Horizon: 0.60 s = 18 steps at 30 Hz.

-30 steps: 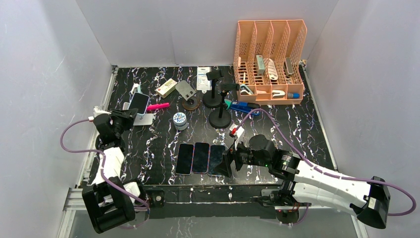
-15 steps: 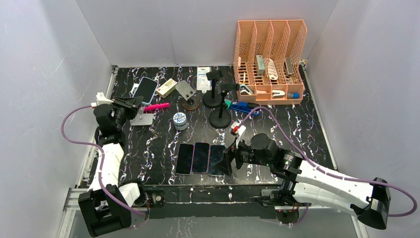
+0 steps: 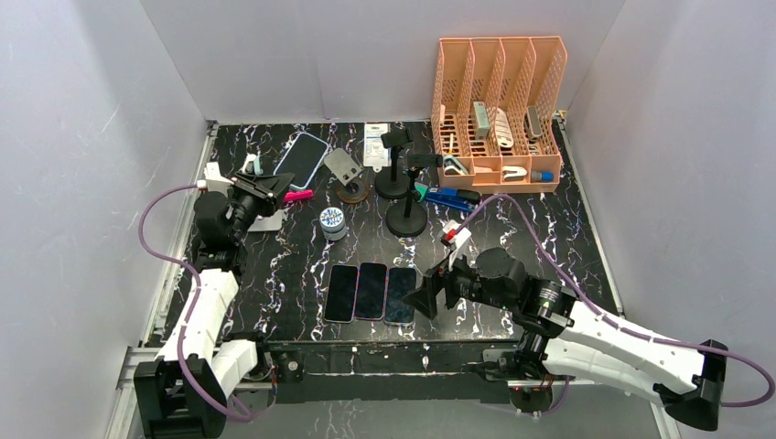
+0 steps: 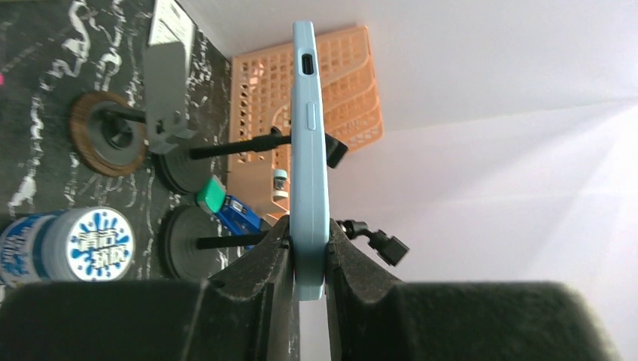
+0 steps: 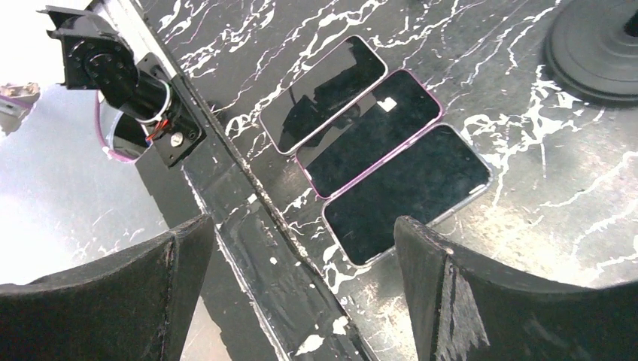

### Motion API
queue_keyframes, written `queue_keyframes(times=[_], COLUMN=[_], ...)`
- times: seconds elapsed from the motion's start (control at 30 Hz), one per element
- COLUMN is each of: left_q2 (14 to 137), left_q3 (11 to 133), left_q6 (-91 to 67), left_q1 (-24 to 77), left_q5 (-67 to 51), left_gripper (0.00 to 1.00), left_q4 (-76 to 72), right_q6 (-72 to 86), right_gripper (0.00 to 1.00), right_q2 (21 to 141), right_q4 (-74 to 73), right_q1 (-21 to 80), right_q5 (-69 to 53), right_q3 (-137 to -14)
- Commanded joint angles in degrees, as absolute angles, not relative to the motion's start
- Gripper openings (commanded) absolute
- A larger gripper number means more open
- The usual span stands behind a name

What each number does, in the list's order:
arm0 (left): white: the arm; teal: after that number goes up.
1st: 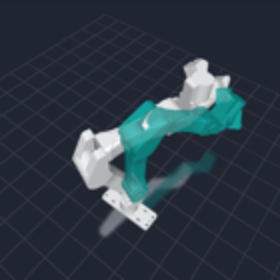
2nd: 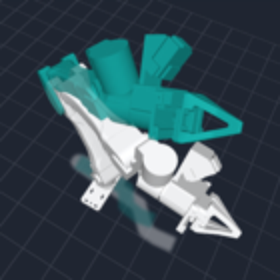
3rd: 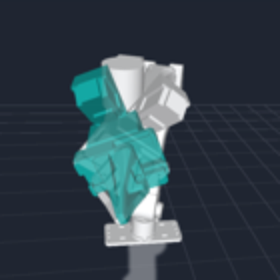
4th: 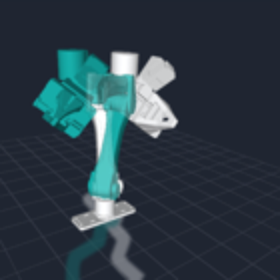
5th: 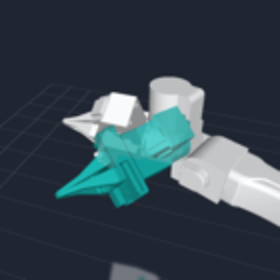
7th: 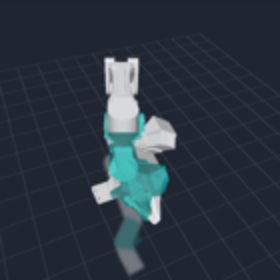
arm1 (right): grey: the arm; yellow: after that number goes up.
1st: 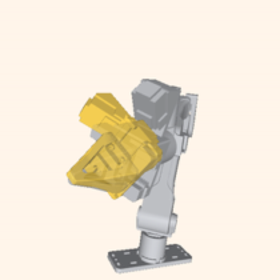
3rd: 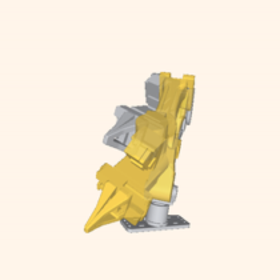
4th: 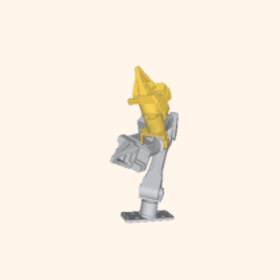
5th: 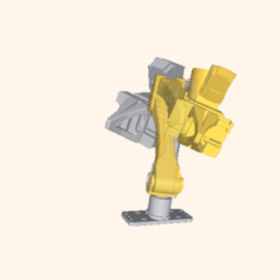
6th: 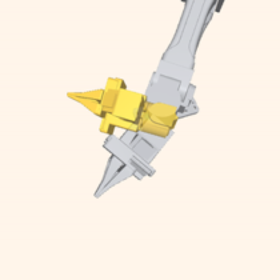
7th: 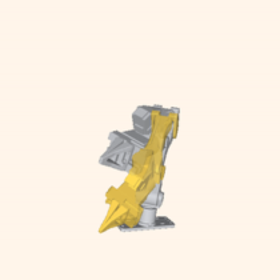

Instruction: Remove the phone from the phone stand

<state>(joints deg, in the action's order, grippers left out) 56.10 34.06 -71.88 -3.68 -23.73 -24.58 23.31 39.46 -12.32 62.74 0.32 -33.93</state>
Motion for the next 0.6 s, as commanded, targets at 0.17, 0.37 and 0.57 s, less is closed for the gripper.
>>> queue_keyframes(times=[0.17,0.37,0.57], left_q2=[49.00,45.72,40.54], left_q3=[32.03,29.83,28.27], left_q6=[-75.36,-74.64,-72.40], left_q1=[4.03,8.78,12.84], left_q5=[-26.09,-27.73,-31.67], left_gripper=[0.00,0.00,0.00], left_q4=[-31.20,-31.14,-28.21], right_q6=[25.30,27.87,29.11], right_gripper=[0.96,0.96,0.96], right_q2=[32.89,31.16,31.33], right_q4=[-16.59,-17.57,-18.64], right_q1=[62.81,62.84,62.79], right_q5=[7.64,9.17,11.35], right_q3=[-32.85,-31.47,-32.25])
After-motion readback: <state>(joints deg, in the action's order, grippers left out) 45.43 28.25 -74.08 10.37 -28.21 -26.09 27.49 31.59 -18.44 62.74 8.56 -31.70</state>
